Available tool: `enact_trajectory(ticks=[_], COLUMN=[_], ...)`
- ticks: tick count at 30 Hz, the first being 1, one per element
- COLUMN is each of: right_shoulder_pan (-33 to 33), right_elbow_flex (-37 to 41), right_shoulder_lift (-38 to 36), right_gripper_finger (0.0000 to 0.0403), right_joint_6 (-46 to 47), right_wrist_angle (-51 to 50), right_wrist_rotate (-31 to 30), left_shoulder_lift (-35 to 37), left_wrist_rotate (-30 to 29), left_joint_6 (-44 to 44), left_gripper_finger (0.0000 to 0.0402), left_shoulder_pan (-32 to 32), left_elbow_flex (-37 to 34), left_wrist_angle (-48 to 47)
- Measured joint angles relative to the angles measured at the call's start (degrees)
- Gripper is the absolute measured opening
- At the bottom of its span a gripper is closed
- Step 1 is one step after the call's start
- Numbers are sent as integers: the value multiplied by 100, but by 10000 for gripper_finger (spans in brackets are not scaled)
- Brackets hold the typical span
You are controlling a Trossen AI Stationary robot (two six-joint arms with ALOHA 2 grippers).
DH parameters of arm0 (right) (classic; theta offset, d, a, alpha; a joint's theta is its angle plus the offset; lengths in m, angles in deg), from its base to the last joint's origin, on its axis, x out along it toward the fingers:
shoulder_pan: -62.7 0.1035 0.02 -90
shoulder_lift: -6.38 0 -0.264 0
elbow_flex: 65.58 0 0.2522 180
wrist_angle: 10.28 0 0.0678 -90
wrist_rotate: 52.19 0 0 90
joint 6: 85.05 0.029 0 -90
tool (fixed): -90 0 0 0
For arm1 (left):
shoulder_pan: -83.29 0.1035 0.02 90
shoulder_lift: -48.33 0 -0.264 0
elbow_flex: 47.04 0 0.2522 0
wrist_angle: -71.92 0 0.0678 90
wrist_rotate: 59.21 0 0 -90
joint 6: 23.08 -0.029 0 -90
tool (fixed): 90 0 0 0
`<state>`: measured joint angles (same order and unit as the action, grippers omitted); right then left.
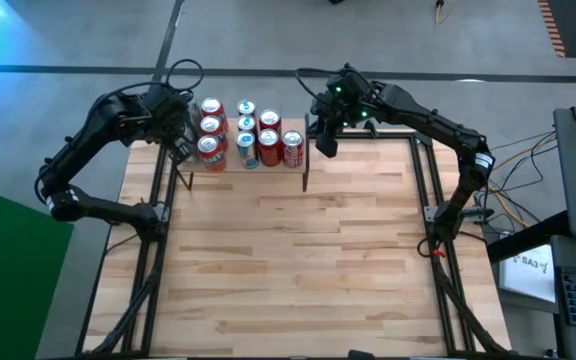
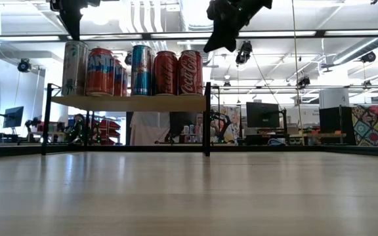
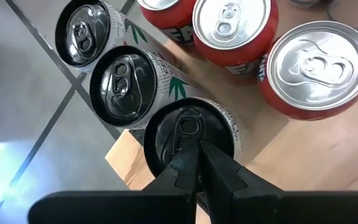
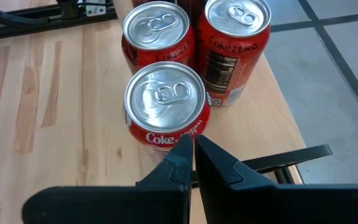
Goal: Place canned beverage on shelf
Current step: Adjust the white pink soda can on the shelf
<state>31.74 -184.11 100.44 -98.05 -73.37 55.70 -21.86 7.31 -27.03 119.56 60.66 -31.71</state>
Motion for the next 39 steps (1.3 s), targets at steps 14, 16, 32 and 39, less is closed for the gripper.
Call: enact_trajectory(ticks=[14, 16, 32, 39], right_shoulder_pan=[11, 10, 11, 11], right_elbow_flex=[0, 0, 0, 0], right_shoulder_lift=[-2, -2, -2, -4], right_gripper_finger=[9, 9, 9, 9], right_joint_6=[42, 42, 60, 60], right_wrist_angle=[2, 4, -2, -11], right_wrist_rotate=[-2, -2, -2, -2], left_shoulder_lift=[49, 49, 49, 49], left_wrist_rotate=[40, 35, 1, 3], left_joint_6=[31, 14, 56, 211], left_gripper_finger=[0, 0, 0, 0], left_shoulder_pan=[0, 0, 68, 68], left_elbow_flex=[279, 275, 269, 158], left_wrist_angle=[-32, -30, -19, -17])
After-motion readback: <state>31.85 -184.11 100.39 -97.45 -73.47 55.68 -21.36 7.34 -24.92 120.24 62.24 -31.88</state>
